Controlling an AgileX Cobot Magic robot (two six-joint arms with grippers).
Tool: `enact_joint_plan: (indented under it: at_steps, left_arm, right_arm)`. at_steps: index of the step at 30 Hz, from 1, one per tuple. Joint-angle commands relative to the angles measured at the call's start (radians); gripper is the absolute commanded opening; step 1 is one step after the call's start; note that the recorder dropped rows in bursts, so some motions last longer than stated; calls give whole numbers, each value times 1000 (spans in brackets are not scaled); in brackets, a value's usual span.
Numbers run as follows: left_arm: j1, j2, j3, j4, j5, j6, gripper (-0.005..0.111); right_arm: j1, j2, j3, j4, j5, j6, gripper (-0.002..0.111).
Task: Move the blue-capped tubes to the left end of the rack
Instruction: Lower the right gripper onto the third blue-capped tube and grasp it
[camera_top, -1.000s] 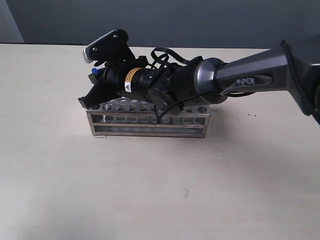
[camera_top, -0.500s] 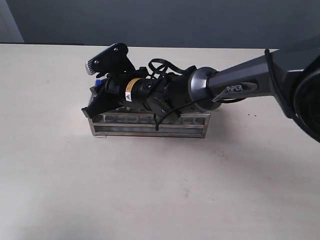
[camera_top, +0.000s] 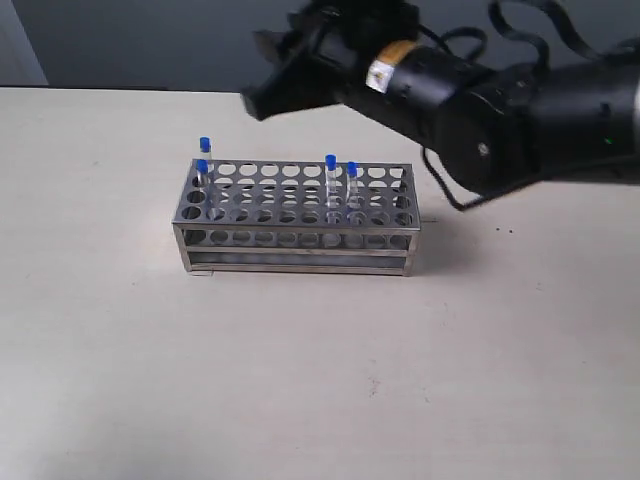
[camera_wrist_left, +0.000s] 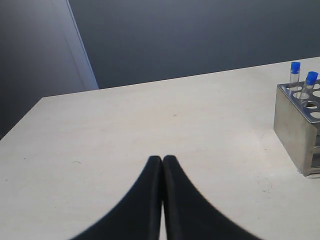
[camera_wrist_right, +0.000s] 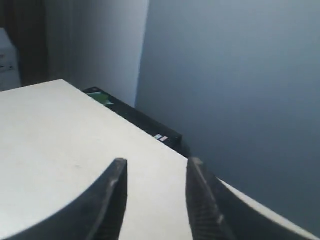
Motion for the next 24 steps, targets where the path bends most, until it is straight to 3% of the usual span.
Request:
enact_joint_plan:
  at_steps: [1, 6, 24]
  left_arm:
    - [-7, 4, -2, -2, -13, -3, 0]
    - [-7, 4, -2, -2, -13, -3, 0]
    - [-7, 4, -2, -2, -13, -3, 0]
  right_arm:
    - [-94, -61, 279, 43, -265, -13, 38]
    - [-107, -23, 363, 52, -284, -9, 38]
    - [-107, 200, 343, 6, -485, 128, 38]
